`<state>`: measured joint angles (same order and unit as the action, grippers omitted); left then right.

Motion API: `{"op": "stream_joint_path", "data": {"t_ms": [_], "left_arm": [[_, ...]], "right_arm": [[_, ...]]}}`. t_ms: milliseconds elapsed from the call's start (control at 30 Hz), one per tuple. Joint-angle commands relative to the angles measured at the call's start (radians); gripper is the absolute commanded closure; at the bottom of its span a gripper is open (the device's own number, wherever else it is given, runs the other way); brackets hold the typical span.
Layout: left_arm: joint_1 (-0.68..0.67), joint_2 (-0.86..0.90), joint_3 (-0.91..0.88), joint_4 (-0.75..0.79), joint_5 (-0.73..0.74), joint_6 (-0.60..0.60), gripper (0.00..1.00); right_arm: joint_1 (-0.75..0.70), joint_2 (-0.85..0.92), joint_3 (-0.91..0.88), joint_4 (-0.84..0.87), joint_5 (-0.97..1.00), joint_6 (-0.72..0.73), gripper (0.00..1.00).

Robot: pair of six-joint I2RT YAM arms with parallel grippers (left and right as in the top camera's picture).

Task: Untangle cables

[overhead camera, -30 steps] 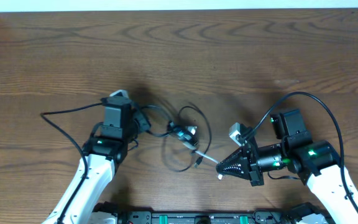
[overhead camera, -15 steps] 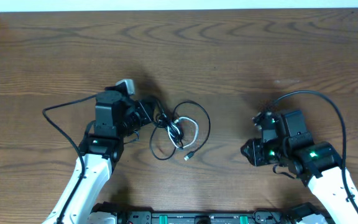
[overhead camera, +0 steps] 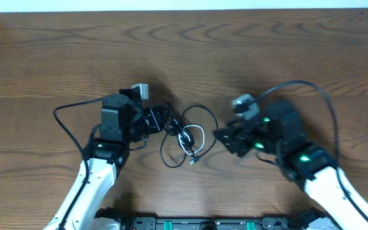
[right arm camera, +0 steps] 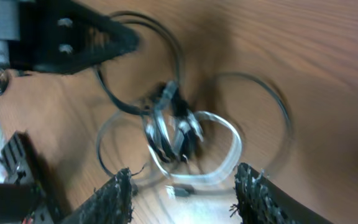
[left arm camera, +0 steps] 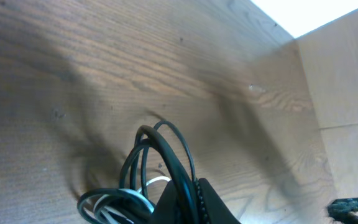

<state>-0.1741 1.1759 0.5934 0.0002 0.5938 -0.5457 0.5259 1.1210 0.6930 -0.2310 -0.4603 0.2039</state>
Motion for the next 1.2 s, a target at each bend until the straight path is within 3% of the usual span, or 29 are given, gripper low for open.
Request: {"op": "stream_joint_path", "data": {"t_ms": [0,100,333,400,500,667,767,933,1167], "left_arm": [[-0.002,0.0,0.0,-0.011,0.016,0.018,0.92],[-0.002,0.0,0.0,-0.011,0.016,0.018,0.92],[-0.002,0.0,0.0,-0.016,0.023,0.017,0.92],[-0.002,0.0,0.0,-0.015,0.045,0.012,0.92],[-0.002,0.0,0.0,-0.016,0.077,0.01,0.92],[-0.001,0.0,0.0,-0.071,0.043,0.038,0.92],[0.005,-0.001,0.0,-0.15,-0.117,0.044,0.92],[0.079,-0.002,0.0,-0.284,-0.449,0.029,0.93],[0.165,-0.002,0.0,-0.302,-0.451,-0.092,0.92]], "right_arm": [[0.122,0.154,-0.02,0.12,0.089,-0.027,0.5],[0.192,0.289,-0.02,0.24,0.181,-0.026,0.52],[0.265,0.418,-0.02,0.411,0.204,-0.017,0.56],[0.277,0.447,-0.02,0.451,0.249,-0.003,0.66],[0.283,0.486,-0.02,0.499,0.271,0.038,0.97],[0.254,0.463,-0.019,0.499,0.282,0.059,0.99],[0.203,0.368,-0.019,0.396,0.392,0.134,0.99],[0.075,0.147,-0.019,0.03,0.722,0.224,0.99],[-0.077,-0.055,-0.019,-0.194,0.736,0.26,0.99]]}}
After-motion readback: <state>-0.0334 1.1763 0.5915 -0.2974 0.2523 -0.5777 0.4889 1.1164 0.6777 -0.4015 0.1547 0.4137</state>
